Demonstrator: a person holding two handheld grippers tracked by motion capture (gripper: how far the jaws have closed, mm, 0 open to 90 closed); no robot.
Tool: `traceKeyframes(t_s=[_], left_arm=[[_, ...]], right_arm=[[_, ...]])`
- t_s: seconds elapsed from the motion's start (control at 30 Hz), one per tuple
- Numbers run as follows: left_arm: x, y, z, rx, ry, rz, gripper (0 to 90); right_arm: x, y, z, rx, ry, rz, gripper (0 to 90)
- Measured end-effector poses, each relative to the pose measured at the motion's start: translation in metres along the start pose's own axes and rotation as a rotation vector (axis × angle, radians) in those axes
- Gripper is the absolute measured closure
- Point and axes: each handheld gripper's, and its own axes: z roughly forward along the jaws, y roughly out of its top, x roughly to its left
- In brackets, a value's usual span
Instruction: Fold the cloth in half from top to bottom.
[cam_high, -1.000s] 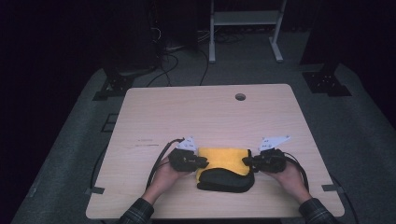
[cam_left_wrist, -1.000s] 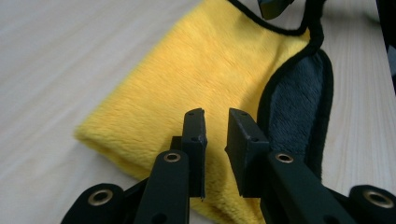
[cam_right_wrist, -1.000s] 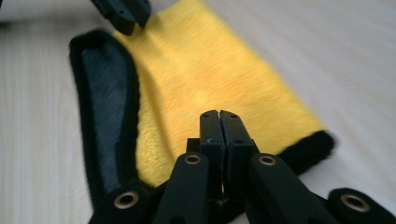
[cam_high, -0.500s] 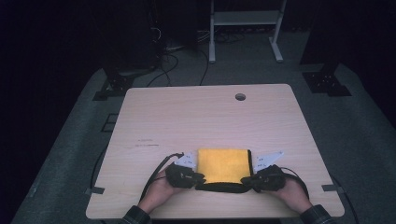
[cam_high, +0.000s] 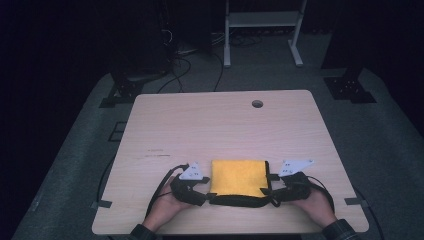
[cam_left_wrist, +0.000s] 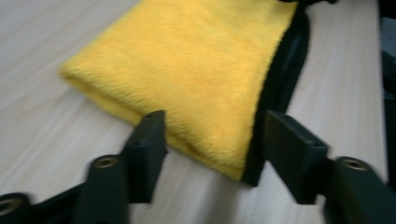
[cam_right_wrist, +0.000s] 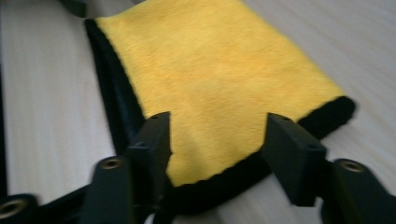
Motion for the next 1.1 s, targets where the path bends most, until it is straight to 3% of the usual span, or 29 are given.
traceKeyframes(t_s=[0.23,0.37,0.5,0.63,0.83,1.1], left_arm=[[0.01,-0.01,-0.017,-0.03,0.116,-0.04,8.7],[0.016,-0.019,-0.031,-0.046,0.164,-0.067,2.7],[0.02,-0.029,-0.041,-0.055,0.188,-0.073,0.9],[0.024,-0.046,-0.052,-0.02,0.227,-0.09,0.0],[0.031,-0.069,-0.065,0.021,0.241,-0.133,0.0],[0.039,-0.098,-0.076,0.078,0.293,-0.175,0.0]], right_arm=[[-0.01,-0.002,-0.009,-0.07,-0.108,0.077,14.5],[-0.015,-0.007,-0.017,-0.101,-0.184,0.101,12.5],[-0.022,-0.017,-0.024,-0.104,-0.204,0.143,8.5],[-0.028,-0.028,-0.033,-0.109,-0.22,0.175,0.0],[-0.037,-0.046,-0.043,-0.09,-0.249,0.233,0.0],[-0.046,-0.067,-0.052,-0.016,-0.347,0.294,0.0]])
